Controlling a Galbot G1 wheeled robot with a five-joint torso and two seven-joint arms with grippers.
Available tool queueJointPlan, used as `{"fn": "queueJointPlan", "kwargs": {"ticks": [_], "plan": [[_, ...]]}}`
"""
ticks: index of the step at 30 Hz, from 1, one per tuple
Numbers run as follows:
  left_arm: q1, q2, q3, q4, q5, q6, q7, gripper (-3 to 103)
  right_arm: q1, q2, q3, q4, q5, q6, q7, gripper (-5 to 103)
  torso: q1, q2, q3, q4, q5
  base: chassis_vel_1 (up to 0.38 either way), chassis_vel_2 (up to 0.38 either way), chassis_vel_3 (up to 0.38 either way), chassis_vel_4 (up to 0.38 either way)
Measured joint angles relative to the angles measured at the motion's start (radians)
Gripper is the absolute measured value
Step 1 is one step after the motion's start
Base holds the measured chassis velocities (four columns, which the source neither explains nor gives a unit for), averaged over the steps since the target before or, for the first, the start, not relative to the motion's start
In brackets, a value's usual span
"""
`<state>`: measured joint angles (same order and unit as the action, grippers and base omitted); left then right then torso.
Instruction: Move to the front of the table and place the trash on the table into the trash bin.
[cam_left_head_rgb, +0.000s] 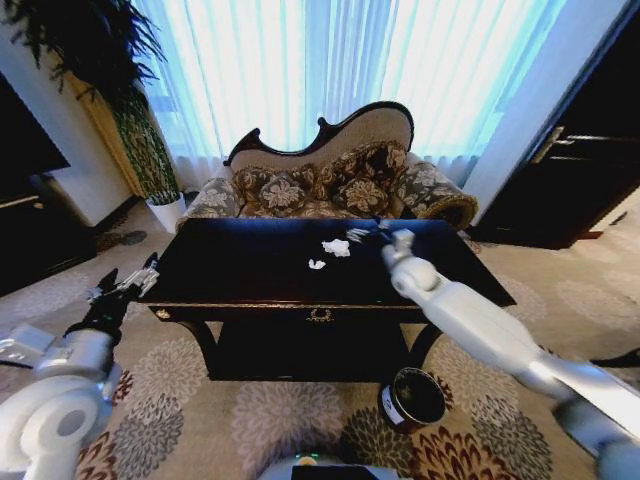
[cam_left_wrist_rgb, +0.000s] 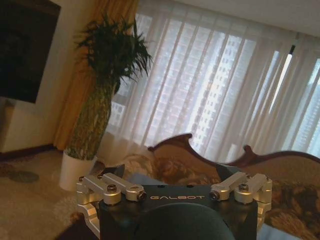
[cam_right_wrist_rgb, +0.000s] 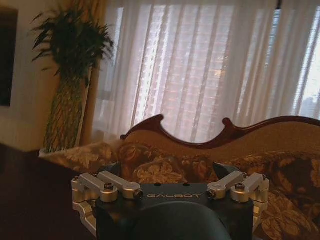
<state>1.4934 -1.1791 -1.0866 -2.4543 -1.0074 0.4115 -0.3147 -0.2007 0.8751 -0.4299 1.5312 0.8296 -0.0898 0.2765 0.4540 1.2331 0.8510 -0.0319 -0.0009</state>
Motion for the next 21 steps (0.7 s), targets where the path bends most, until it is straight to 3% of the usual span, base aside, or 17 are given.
{"fn": "queueJointPlan", "kwargs": {"ticks": [4,8,17,21], "plan": [[-0.001,0.013,-0.039,0.009,-0.021,-0.001,0.000,100,0.049,-0.001,-0.055,-0.023,0.003,-0.072,0.004,100,0.000,0.000,0.000,-0.0003,0.0006,0.000,0.000,0.000,0.000],[-0.009,0.012,-0.036,0.019,-0.026,-0.002,0.001,100,0.099,-0.034,-0.106,-0.016,0.131,-0.246,-0.004,100,0.000,0.000,0.000,-0.0010,0.0006,0.000,0.000,0.000,0.000],[-0.018,0.005,-0.011,0.024,-0.018,-0.003,0.002,100,0.147,-0.036,-0.138,-0.024,0.301,-0.415,-0.021,100,0.000,0.000,0.000,-0.0007,0.0006,0.000,0.000,0.000,0.000],[-0.012,0.010,-0.032,0.022,-0.025,-0.005,0.005,100,0.158,-0.026,-0.159,-0.027,0.314,-0.440,-0.019,100,0.000,0.000,0.000,-0.0005,0.0007,0.000,0.000,0.000,0.000]]}}
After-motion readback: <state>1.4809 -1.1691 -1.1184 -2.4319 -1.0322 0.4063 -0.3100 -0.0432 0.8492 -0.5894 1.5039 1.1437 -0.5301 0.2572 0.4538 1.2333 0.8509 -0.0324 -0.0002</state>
